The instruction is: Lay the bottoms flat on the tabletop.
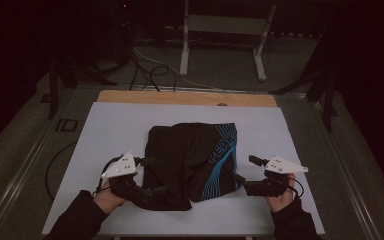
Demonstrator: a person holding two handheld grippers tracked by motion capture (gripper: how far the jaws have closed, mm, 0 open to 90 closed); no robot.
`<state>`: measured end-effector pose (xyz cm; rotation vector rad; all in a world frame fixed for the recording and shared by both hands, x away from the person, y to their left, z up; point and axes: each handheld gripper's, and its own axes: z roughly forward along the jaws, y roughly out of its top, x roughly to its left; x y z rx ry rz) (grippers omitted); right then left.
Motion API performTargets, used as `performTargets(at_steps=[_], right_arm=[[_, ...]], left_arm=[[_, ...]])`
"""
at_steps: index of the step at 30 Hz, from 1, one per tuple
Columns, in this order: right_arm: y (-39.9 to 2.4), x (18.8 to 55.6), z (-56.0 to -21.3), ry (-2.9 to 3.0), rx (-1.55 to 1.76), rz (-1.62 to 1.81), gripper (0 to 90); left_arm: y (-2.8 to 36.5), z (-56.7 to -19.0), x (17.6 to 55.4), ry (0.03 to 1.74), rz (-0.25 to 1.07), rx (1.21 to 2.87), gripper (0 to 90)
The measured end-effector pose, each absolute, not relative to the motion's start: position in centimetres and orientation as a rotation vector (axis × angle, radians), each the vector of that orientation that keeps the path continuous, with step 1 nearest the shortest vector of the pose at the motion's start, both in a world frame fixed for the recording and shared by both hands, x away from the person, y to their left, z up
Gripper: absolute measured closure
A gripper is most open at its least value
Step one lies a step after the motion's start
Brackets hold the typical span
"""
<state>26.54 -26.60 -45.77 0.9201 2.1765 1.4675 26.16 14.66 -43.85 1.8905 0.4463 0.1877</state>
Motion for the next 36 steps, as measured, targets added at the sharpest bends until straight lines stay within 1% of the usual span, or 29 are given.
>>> performTargets(at_steps=[1,2,4,7,11,12,13,15,16,18,19,20,21,22,23,25,26,28,30,32,34,36], right_arm=[[-26.7,26.5,-45.8,2.197,0.918,1.483,13.9],[-26.8,26.5,-45.8,2.215,0.932,1.502,14.1],[-26.9,26.3,-45.8,2.228,0.927,1.514,14.1],[-27.2,25.9,-45.7,2.215,0.927,1.520,13.9],[-27.5,25.5,-45.6,2.178,0.943,1.519,14.1],[-27.5,25.5,-45.6,2.178,0.943,1.519,14.1],[-27.6,25.5,-45.7,2.171,0.947,1.537,14.1],[-27.7,25.4,-45.8,2.172,0.952,1.541,14.2],[-27.6,25.4,-45.9,2.172,0.950,1.540,14.3],[-27.6,25.4,-46.0,2.178,0.958,1.540,14.4],[-27.5,25.4,-46.2,2.186,0.956,1.542,14.4],[-27.3,25.4,-46.4,2.193,0.948,1.541,14.6],[-27.3,25.4,-46.5,2.199,0.953,1.540,14.6],[-27.2,25.4,-46.6,2.202,0.953,1.539,14.6],[-27.1,25.4,-46.7,2.208,0.953,1.540,14.6],[-27.1,25.4,-46.8,2.211,0.950,1.540,14.6],[-27.0,25.4,-46.8,2.212,0.954,1.549,14.6],[-27.0,25.4,-46.9,2.218,0.953,1.544,14.6],[-27.0,25.3,-46.9,2.218,0.947,1.544,14.6],[-27.0,25.4,-46.9,2.218,0.952,1.542,14.6],[-27.1,25.4,-47.0,2.224,0.957,1.545,14.7],[-27.1,25.4,-47.0,2.232,0.956,1.539,14.8]], left_arm=[[14.7,-43.8,26.2,0.446,0.188,1.890,3.9],[12.7,-43.5,26.1,0.384,0.173,1.889,4.0],[11.5,-43.4,26.0,0.347,0.171,1.891,4.1],[9.8,-43.4,26.1,0.328,0.131,1.900,5.0],[7.4,-43.8,25.9,0.259,0.089,1.968,7.6],[7.4,-43.8,25.9,0.259,0.089,1.968,7.7],[6.1,-44.4,25.5,0.208,0.079,2.010,7.7],[5.0,-45.0,25.1,0.183,0.099,2.049,10.5],[4.5,-45.5,25.0,0.172,0.084,2.059,15.0],[3.9,-46.1,25.0,0.168,0.073,2.078,19.6],[3.9,-46.1,25.0,0.168,0.073,2.078,19.6],[2.4,-47.9,24.9,0.147,0.060,2.175,32.0],[2.1,-48.5,24.9,0.138,0.047,2.201,36.5],[1.9,-49.0,25.0,0.138,0.050,2.225,39.1],[1.6,-49.4,25.1,0.143,0.087,2.269,43.3],[1.7,-50.2,25.7,0.150,0.076,2.292,46.0],[1.7,-50.6,25.9,0.170,0.095,2.312,49.0],[1.7,-51.3,26.3,0.189,0.128,2.338,49.4],[1.7,-51.8,26.5,0.178,0.188,2.378,49.4],[1.7,-51.8,26.6,0.172,0.186,2.381,48.6],[1.5,-51.6,26.3,0.135,0.219,2.396,49.5],[1.4,-51.5,26.2,0.119,0.213,2.403,57.7]])
